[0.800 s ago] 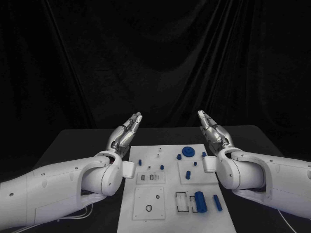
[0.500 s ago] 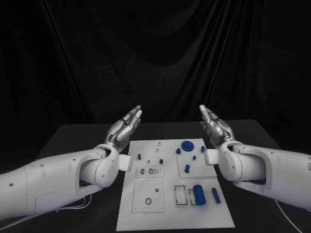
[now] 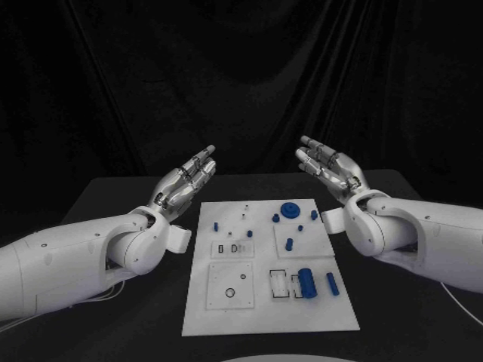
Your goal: Assemble the parts on the task board
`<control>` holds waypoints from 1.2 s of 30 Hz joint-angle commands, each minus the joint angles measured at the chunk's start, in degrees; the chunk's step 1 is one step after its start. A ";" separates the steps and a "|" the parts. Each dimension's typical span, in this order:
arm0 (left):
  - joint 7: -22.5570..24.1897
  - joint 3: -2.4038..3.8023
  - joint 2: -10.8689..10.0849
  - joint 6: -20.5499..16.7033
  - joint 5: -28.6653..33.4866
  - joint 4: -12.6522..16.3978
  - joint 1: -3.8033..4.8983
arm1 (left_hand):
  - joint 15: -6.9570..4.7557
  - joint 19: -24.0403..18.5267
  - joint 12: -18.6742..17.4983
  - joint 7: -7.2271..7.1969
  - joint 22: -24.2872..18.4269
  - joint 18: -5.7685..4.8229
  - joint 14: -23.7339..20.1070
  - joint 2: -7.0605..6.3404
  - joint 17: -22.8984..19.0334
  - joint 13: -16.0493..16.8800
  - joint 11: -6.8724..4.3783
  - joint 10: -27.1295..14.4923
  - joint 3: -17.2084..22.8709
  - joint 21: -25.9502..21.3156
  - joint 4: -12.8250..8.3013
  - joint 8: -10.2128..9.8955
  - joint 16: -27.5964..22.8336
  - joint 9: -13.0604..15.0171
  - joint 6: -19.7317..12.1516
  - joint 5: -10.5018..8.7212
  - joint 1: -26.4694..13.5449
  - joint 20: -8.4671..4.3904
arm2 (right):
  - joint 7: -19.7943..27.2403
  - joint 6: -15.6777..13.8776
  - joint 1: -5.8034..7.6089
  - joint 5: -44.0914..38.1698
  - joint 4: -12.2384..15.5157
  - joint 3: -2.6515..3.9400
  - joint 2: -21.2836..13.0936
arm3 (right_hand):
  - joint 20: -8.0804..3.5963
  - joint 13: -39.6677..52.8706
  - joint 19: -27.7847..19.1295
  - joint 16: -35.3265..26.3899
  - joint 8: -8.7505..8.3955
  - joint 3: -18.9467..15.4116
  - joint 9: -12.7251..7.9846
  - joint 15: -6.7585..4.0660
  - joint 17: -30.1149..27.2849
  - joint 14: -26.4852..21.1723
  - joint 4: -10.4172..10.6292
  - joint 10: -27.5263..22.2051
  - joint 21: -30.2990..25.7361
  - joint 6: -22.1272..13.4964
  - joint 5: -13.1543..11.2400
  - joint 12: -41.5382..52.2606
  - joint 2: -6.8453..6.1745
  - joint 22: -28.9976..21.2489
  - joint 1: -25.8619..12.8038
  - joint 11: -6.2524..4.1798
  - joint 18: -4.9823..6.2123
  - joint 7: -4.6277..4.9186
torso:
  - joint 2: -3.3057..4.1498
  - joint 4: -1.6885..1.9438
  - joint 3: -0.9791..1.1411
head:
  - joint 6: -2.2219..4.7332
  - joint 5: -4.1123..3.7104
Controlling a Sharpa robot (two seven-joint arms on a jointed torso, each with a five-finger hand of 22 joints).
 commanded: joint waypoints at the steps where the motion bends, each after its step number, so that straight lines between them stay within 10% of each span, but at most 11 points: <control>1: 6.21 0.06 -0.68 1.83 -4.96 0.46 0.12 | 0.49 0.15 -0.20 0.19 -0.06 0.88 -0.02 -0.03 -0.06 -0.07 0.53 -0.01 0.41 -0.20 0.03 0.09 -0.21 0.09 0.42 1.00 0.87 0.60 | -4.50 2.75 1.85 -14.14 -0.55 0.11 -0.54 | 0.53 0.24 7.57 3.66 0.13 0.39 0.06 1.43 0.56 5.63 -0.06 2.31 3.56 1.12 0.56 3.42 -0.55 1.50 2.07 1.12 -0.23 1.02 | -0.02 -0.09 0.01 | -0.98 -0.06; 5: 5.98 0.06 -1.73 1.31 -5.44 1.00 0.14 | 0.69 0.15 -0.20 0.48 -0.06 1.09 -0.02 -0.12 -0.06 -0.07 0.78 -0.01 0.53 -0.20 0.01 0.16 -0.21 0.15 1.05 2.20 1.96 1.00 | -9.16 3.04 4.92 -22.46 -0.67 0.11 -1.24 | 0.50 0.63 22.47 10.16 0.15 0.94 0.19 3.76 1.69 18.93 -0.99 7.02 9.32 2.45 1.47 8.52 -0.85 3.56 5.07 3.11 -2.76 2.34 | 0.10 -0.09 -0.02 | -1.24 -0.11; 9: 5.67 0.06 -2.46 0.99 -5.66 1.52 0.17 | 0.91 0.15 -0.20 0.69 -0.06 1.20 -0.02 -0.16 -0.06 -0.07 0.97 -0.01 0.64 -0.20 0.00 0.19 -0.21 0.18 1.42 3.06 2.76 1.30 | -16.77 4.05 8.24 -36.27 -0.92 0.11 -1.62 | 0.23 0.61 28.18 10.86 0.69 1.42 0.47 2.68 1.66 24.98 -2.17 9.80 9.96 5.62 2.06 9.10 -0.96 3.31 6.99 3.40 -2.02 2.97 | 0.21 0.01 -0.22 | -2.19 -0.33; 11: 5.54 0.06 -2.66 1.01 -5.70 1.71 0.19 | 1.03 0.15 -0.20 0.79 -0.06 1.22 -0.02 -0.17 -0.06 -0.07 1.08 -0.01 0.70 -0.20 -0.01 0.19 -0.21 0.18 1.51 3.36 3.08 1.44 | -20.09 5.28 9.40 -43.05 -1.54 0.12 -1.34 | 0.07 0.62 31.68 10.92 1.68 1.26 0.93 1.51 1.78 28.90 -1.96 12.05 9.85 10.63 1.54 9.00 -1.10 2.89 6.94 3.16 -1.02 4.20 | 0.44 0.13 -0.27 | -2.25 -0.66; 13: 5.33 0.06 -2.83 1.24 -5.75 1.92 0.20 | 1.18 0.15 -0.20 0.90 -0.06 1.25 -0.02 -0.15 -0.06 -0.07 1.20 -0.01 0.77 -0.20 -0.02 0.18 -0.21 0.18 1.53 3.61 3.40 1.62 | -25.01 8.16 10.87 -56.04 -3.53 0.12 -0.13 | -0.45 0.73 37.74 11.17 1.50 1.28 0.88 -0.74 2.52 36.01 -2.18 17.40 10.29 12.37 -0.79 8.82 -1.26 2.64 7.55 3.01 0.68 3.36 | 0.73 0.16 -0.24 | -2.33 -0.88; 17: 5.15 0.06 -2.84 1.62 -5.91 2.06 0.21 | 1.43 0.15 -0.20 1.07 -0.06 1.29 -0.02 -0.13 -0.06 -0.07 1.37 -0.01 0.88 -0.20 -0.05 0.18 -0.21 0.18 1.60 3.91 3.85 1.92 | -27.93 11.36 11.59 -69.95 -6.96 0.12 2.34 | -7.81 0.82 53.71 16.39 3.83 5.62 2.26 -6.94 6.44 54.90 -4.50 31.52 16.12 24.96 -8.49 8.58 -1.48 4.96 12.03 -0.20 -0.58 2.70 | 1.11 0.32 -0.26 | -2.29 -1.00; 20: 5.07 0.06 -3.04 2.05 -6.93 2.25 0.22 | 1.87 0.15 -0.20 1.27 -0.06 1.33 -0.02 -0.08 -0.06 -0.07 1.59 -0.01 1.01 -0.20 -0.07 0.18 -0.21 0.18 1.66 4.26 4.38 2.39 | -29.14 13.66 11.17 -79.35 -10.33 0.12 5.16 | -11.08 0.61 63.34 25.32 3.95 7.48 2.42 -11.15 11.89 66.57 -5.27 36.64 22.85 27.21 -8.46 5.16 -2.62 8.63 13.70 -3.04 0.53 1.90 | 1.51 0.50 -0.36 | -2.06 -0.99; 22: 5.07 0.06 -3.15 2.21 -7.33 2.36 0.22 | 2.01 0.15 -0.20 1.33 -0.06 1.36 -0.02 -0.09 -0.06 -0.07 1.64 -0.01 1.06 -0.20 -0.09 0.20 -0.21 0.20 1.80 4.39 4.59 2.56 | -29.44 14.23 10.66 -82.21 -11.58 0.12 6.28 | -11.83 0.60 65.25 30.23 4.27 8.23 2.71 -11.97 15.07 68.70 -5.04 39.42 26.12 28.89 -8.83 3.23 -3.27 10.83 14.13 -3.47 0.42 2.05 | 1.74 0.66 -0.45 | -1.92 -1.05; 28: 4.92 0.05 -3.69 2.73 -8.00 2.69 0.22 | 2.34 0.15 -0.20 1.52 -0.06 1.44 -0.02 -0.16 -0.06 -0.07 1.79 -0.01 1.17 -0.20 -0.16 0.23 -0.21 0.23 2.04 4.88 5.16 2.99 | -29.94 14.40 8.04 -91.09 -15.26 0.12 9.78 | -12.89 1.10 67.85 58.53 3.73 9.91 3.64 -12.90 49.50 72.70 -1.38 48.68 54.57 33.82 -16.52 -4.87 -7.77 42.84 11.24 -4.42 -2.67 3.10 | 1.90 0.82 -0.68 | -2.20 -1.43; 36: 4.78 0.04 -3.89 3.72 -8.21 2.19 0.20 | 2.82 0.15 -0.20 1.83 -0.06 1.55 -0.02 -0.12 -0.06 -0.07 2.06 -0.01 1.38 -0.20 -0.21 0.27 -0.21 0.25 2.33 5.33 5.78 3.61 | -31.82 15.42 4.68 -97.94 -17.72 0.12 12.43 | -13.10 1.05 67.15 65.20 2.44 12.60 4.52 -13.27 58.87 73.37 -1.65 49.13 65.25 34.93 -13.87 -8.74 -9.91 55.89 10.61 -4.68 -3.86 2.09 | 2.03 0.84 -0.59 | -3.07 -1.43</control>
